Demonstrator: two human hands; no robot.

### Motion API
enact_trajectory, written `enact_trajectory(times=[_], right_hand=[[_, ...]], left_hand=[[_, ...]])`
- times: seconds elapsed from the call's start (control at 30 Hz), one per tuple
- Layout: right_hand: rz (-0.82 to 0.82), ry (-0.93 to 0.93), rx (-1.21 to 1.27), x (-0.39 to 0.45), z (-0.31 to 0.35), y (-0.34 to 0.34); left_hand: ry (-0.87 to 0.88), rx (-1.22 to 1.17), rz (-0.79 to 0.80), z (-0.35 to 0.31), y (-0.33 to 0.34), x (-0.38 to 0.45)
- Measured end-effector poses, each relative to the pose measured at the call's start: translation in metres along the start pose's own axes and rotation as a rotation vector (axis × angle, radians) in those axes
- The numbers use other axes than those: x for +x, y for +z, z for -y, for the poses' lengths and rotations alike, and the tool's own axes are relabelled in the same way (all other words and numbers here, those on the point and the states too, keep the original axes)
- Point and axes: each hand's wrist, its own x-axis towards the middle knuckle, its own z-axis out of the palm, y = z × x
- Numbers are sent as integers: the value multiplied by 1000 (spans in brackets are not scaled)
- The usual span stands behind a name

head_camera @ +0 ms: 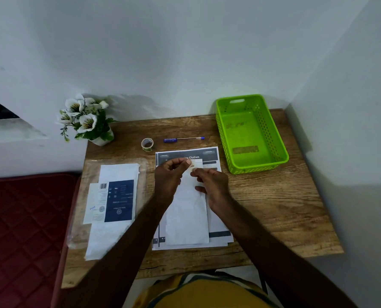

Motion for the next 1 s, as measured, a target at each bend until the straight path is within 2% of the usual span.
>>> enact_trajectory(times=[0.13, 0.37, 0.57, 1.0], right_hand=[[-33, 5, -17, 4, -5, -1], [-52, 35, 12, 17, 2, 2], [-111, 34, -12, 28, 3, 6], [-153, 46, -66, 37, -3, 10]], left_hand=[[52, 101, -11, 0, 2, 8], [391, 428, 136, -11, 6, 38], [405, 500, 181, -2, 16, 55], [519, 578, 100, 16, 18, 57]])
